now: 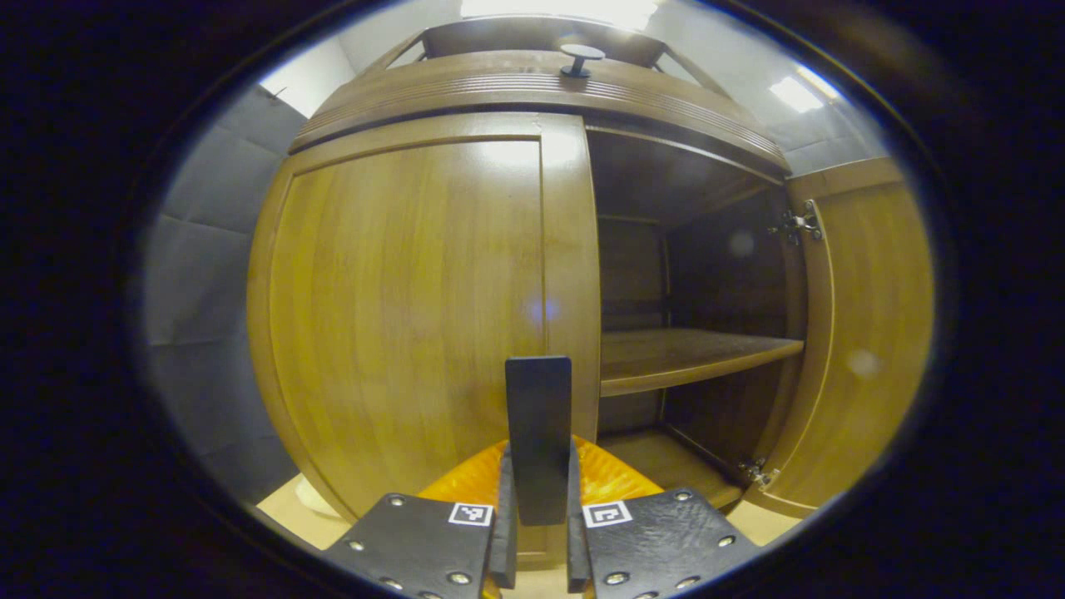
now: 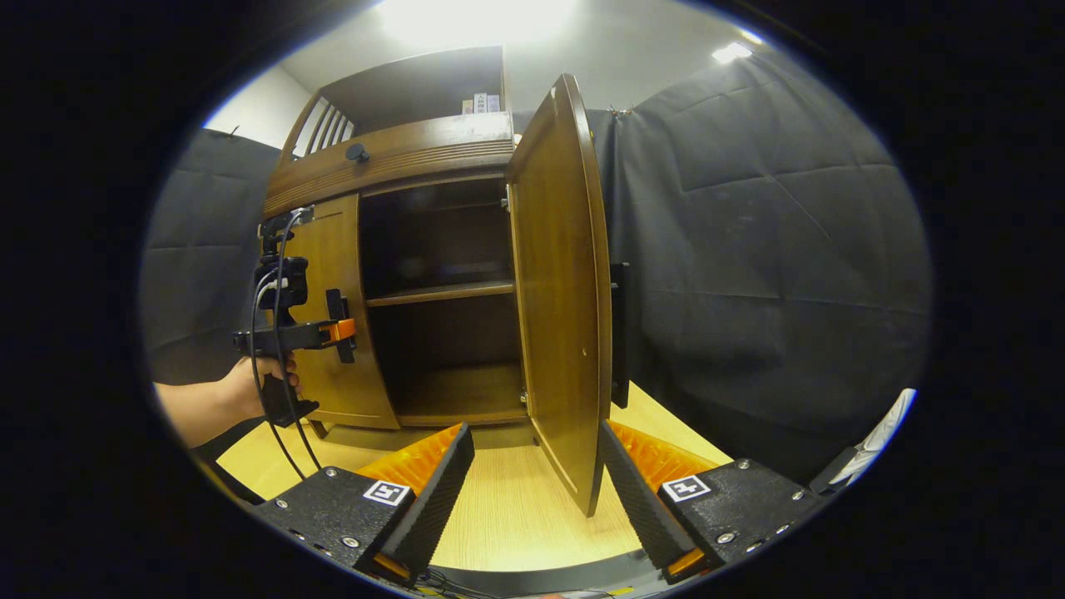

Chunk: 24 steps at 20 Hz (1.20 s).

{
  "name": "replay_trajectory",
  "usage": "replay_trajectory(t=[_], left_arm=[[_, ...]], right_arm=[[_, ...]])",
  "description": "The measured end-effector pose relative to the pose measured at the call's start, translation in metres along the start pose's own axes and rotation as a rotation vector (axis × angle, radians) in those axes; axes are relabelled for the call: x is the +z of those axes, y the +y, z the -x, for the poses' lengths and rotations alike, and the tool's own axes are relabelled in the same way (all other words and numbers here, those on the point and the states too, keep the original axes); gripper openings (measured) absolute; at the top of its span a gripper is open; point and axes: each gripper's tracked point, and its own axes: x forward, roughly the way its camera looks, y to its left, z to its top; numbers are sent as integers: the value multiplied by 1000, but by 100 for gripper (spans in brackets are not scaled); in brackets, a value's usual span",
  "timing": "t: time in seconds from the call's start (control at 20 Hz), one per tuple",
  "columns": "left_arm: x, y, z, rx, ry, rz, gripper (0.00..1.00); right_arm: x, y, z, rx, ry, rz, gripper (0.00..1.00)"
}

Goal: Open the right door of the double-door shoe cabinet with the right hand, and open the left door with the left hand.

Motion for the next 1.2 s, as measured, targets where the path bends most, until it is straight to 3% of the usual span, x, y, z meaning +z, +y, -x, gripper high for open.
replay_trajectory(t=[0.05, 0.7, 0.95, 1.1, 1.2], left_arm=[[-1, 0, 2, -1, 3, 6, 29], [-1, 6, 65, -11, 4, 29, 29], [-2, 18, 100, -10, 0, 37, 24], [-1, 24, 117, -14, -1, 48, 29], [-1, 31, 130, -14, -1, 52, 24]], right_arm=[[1, 1, 1, 0, -5, 2, 94], [7, 17, 17, 26, -25, 3, 94], [6, 35, 25, 53, -26, 16, 94], [7, 45, 30, 67, -31, 21, 94], [8, 50, 32, 74, -32, 24, 94]])
